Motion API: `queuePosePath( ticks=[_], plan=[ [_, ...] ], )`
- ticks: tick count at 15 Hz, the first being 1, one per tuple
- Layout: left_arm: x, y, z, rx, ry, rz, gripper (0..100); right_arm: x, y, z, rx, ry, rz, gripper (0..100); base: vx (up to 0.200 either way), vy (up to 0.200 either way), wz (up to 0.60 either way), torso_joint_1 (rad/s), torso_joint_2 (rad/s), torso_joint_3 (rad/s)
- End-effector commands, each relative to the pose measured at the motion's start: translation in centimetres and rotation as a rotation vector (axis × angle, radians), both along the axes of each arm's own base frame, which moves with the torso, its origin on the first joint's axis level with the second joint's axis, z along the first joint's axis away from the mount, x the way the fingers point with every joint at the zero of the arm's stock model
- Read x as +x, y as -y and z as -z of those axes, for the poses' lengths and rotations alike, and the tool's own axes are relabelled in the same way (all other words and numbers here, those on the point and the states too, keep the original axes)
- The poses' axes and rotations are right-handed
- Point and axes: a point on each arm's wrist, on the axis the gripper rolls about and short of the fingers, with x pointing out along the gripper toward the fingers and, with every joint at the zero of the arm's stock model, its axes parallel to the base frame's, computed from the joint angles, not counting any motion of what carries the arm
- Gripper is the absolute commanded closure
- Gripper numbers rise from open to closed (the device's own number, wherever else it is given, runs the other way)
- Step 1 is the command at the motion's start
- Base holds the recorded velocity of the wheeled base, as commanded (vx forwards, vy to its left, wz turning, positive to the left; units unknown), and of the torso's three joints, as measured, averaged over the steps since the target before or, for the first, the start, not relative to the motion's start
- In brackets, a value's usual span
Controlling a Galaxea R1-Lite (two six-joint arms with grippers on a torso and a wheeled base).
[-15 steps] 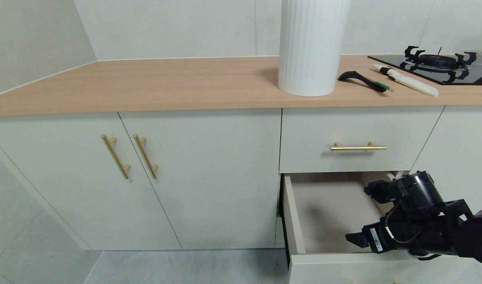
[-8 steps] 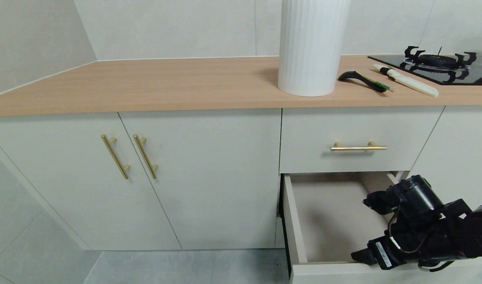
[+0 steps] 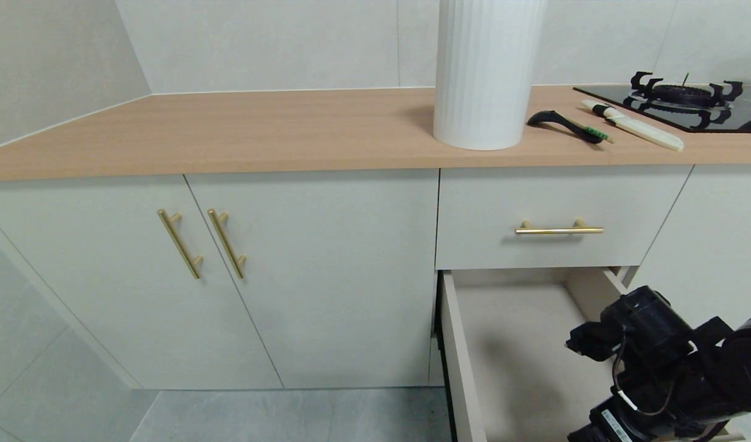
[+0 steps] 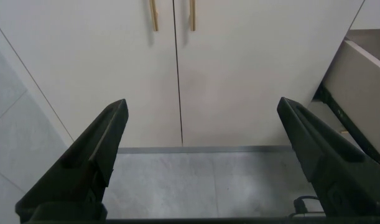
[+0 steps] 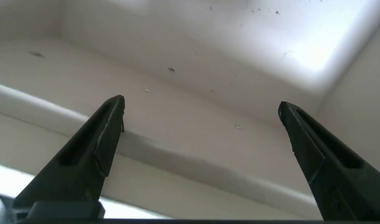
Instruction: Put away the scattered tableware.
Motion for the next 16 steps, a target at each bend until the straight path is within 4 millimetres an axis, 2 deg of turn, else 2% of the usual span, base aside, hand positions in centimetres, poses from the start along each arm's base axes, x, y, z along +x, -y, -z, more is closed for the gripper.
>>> queuePosePath(
  ticks=[1,8,12,16],
  plan=[
    [0.0,0.0,0.0,0.0,0.0,-0.001,0,-0.1,0.0,0.0,-0.008,-0.013,-0.008,0,0.0,0.0,0.0,0.0,0.0,0.0],
    [0.0,0.0,0.0,0.0,0.0,-0.001,0,0.6,-0.1,-0.8,0.002,0.013,0.017,0,0.0,0.0,0.0,0.0,0.0,0.0],
    [0.0,0.0,0.0,0.0,0.0,-0.001,0,1.7,1.4,-5.3,0.173,0.314,0.175,0,0.0,0.0,0.0,0.0,0.0,0.0],
    [0.0,0.0,0.0,0.0,0.0,-0.001,0,0.2,2.3,-8.7,0.244,0.469,0.19,0,0.0,0.0,0.0,0.0,0.0,0.0]
  ],
)
